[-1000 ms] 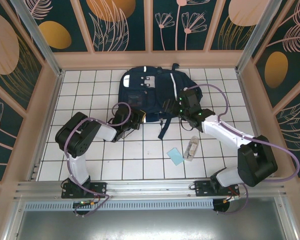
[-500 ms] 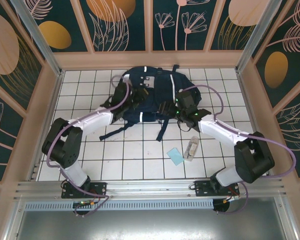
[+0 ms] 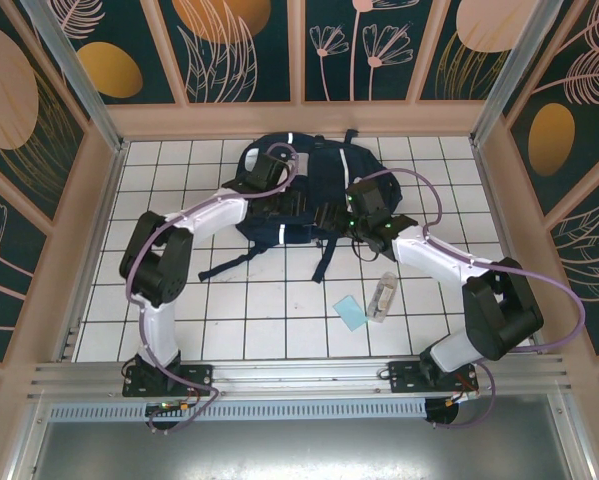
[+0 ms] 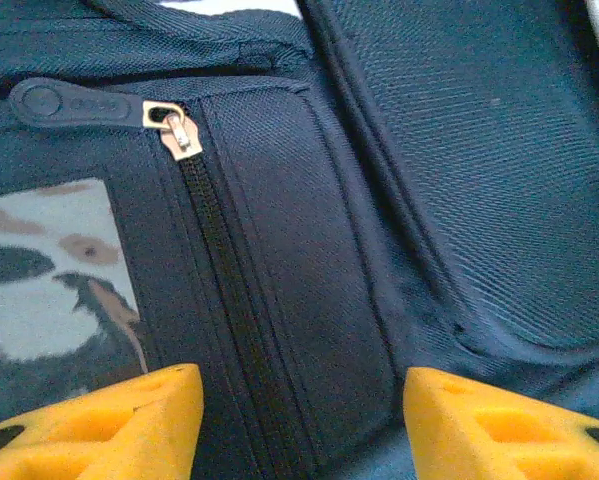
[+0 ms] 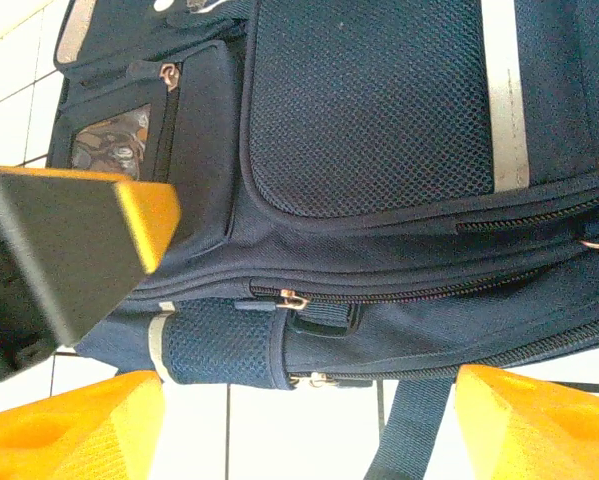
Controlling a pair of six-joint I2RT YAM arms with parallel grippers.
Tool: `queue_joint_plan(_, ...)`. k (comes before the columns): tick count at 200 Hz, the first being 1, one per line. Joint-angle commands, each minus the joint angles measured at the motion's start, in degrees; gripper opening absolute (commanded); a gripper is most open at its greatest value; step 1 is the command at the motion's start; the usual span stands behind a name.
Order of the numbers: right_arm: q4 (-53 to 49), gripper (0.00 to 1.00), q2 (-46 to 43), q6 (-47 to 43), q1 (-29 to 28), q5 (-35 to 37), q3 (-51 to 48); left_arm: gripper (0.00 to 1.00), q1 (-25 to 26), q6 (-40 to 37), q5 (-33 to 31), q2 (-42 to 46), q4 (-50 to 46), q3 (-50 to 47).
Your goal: Pack the student bag
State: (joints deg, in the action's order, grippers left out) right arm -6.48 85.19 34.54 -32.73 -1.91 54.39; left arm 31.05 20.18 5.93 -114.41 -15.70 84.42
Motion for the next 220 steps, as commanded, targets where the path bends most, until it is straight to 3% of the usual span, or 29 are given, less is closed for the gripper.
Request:
queue_joint_plan(1, -0.9, 0.77, -0.1, -0.9, -0.2, 1.2, 1.2, 0.58, 1.2, -3.5, -3.2, -3.7, -5.9, 7.9)
queue_joint_plan(69, -1.4, 0.77, -0.2, -1.0, -0.2, 1.5, 0.7, 0.58, 3.1, -3.7, -9.2, -15.5, -16.7, 19.6)
queue_joint_plan(98, -1.4, 0.77, -0.2, -0.9, -0.2, 1.3, 0.7, 0.53, 3.4, -3.8, -12.7, -19.9, -21.5, 22.6)
queue_joint_plan(104, -1.3, 0.77, -0.3, -0.8, -0.2, 1.2, 0.6, 0.47, 3.4, -3.7, -13.5, -20.9, -22.7, 23.4)
queue_joint_plan(127, -0.5, 0.77, -1.3, -0.1, -0.3, 0.5, -0.5, 0.0, 3.4, -3.5, -11.2, -21.9, -24.2, 25.3)
queue_joint_plan(178, 2.1, 0.77, -4.6, 2.7, -1.1, -0.8, -4.8, 0.0, 3.0, 0.4, -3.5, -13.8, -19.3, 27.4)
queue_joint_plan(220, 9.9, 0.76, -4.8, 5.9, -2.0, -4.1, -8.8, 0.0, 2.8, 4.1, -0.3, -7.6, -17.2, 32.9)
